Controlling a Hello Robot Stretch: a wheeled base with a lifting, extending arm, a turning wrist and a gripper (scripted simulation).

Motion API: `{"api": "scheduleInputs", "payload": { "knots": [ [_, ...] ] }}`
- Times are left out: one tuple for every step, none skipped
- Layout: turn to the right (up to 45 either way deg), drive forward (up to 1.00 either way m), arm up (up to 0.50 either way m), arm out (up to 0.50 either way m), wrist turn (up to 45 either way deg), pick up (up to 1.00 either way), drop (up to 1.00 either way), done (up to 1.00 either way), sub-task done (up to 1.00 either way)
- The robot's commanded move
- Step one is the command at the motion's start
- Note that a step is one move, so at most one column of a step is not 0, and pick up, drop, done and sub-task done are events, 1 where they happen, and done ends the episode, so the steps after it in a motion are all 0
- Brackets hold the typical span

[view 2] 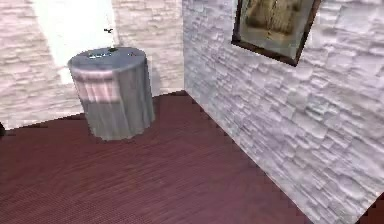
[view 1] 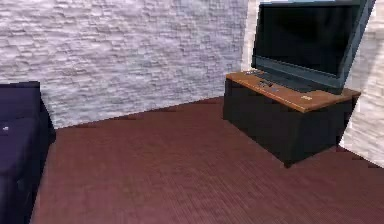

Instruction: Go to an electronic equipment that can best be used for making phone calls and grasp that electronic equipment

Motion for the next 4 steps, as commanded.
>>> {"api": "scheduleInputs", "payload": {
  "knots": [
    [-24.0, 0.0, 0.0, 0.0, 0.0, 0.0, 0.0, 0.0, 0.0],
    [0.0, 0.85, 0.0, 0.0, 0.0, 0.0, 0.0, 0.0, 0.0],
    [-45.0, 0.0, 0.0, 0.0, 0.0, 0.0, 0.0, 0.0, 0.0],
    [-45.0, 0.0, 0.0, 0.0, 0.0, 0.0, 0.0, 0.0, 0.0]
  ]
}}
